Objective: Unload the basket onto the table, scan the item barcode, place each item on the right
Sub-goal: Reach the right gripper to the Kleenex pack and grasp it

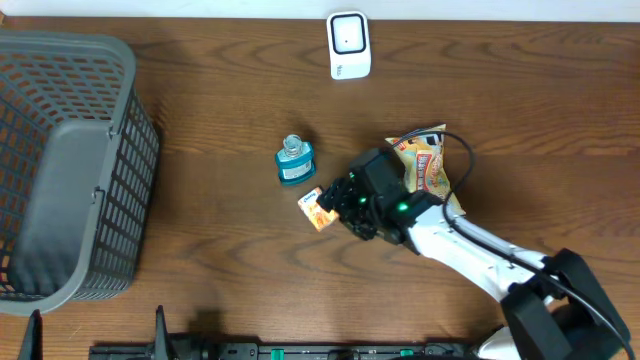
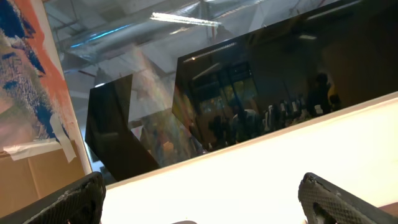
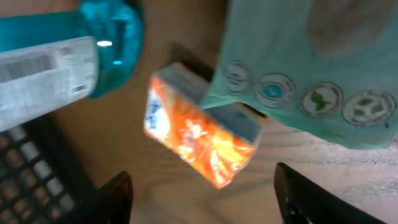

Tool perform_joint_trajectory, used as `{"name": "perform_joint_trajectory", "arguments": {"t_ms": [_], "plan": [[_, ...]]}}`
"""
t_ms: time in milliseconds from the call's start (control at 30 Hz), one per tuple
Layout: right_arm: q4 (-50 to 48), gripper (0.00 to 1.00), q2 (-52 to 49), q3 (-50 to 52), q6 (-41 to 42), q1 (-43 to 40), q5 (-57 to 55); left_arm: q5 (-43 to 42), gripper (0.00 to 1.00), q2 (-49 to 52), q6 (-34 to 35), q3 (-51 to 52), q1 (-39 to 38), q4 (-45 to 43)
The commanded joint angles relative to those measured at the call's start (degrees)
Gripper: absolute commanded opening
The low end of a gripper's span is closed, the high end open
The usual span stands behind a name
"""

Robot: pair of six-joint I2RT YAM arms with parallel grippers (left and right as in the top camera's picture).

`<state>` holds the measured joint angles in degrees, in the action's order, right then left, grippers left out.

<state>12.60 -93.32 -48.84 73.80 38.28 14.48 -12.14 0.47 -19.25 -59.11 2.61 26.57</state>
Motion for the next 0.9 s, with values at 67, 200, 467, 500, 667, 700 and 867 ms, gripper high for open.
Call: {"name": "perform_joint_trajectory", "arguments": {"t_ms": [67,200,467,500,667,700,867], "plan": [[0.09,0.66,-2.29,-0.13,4.61,2.21,-6.69,-0.74,0.99,-0.28,0.72,-0.48,-0.52,-0.22],[0.09,0.66,-3.15,-0.13,4.9,2.32,-10.4,-0.74,0.99,-0.28,0.72,-0.48,-0.7,-0.24],[-1.22,0.64,-7.1,-0.13,8.07,3.72,-10.25,-0.74,0.99,-0.28,0.72,-0.48,-0.7,-0.24],[-1.6,0.64,-7.56,-0.13,8.17,3.85,-10.23,-0.74,0.99,-0.28,0.72,-0.48,-0.7,-0.22],[-1.81,0.61,-8.07,-0.13,9.11,3.93,-9.42,-0.74,0.99,-0.28,0.72,-0.48,-0.7,-0.22],[-1.92,0.6,-8.07,-0.13,9.11,3.93,-9.42,-0.74,0.99,-0.28,0.72,-0.48,-0.7,-0.22],[-0.74,0.41,-8.07,-0.13,9.7,3.93,-9.9,-0.72,0.99,-0.28,0.72,-0.48,-0.7,-0.22]]}}
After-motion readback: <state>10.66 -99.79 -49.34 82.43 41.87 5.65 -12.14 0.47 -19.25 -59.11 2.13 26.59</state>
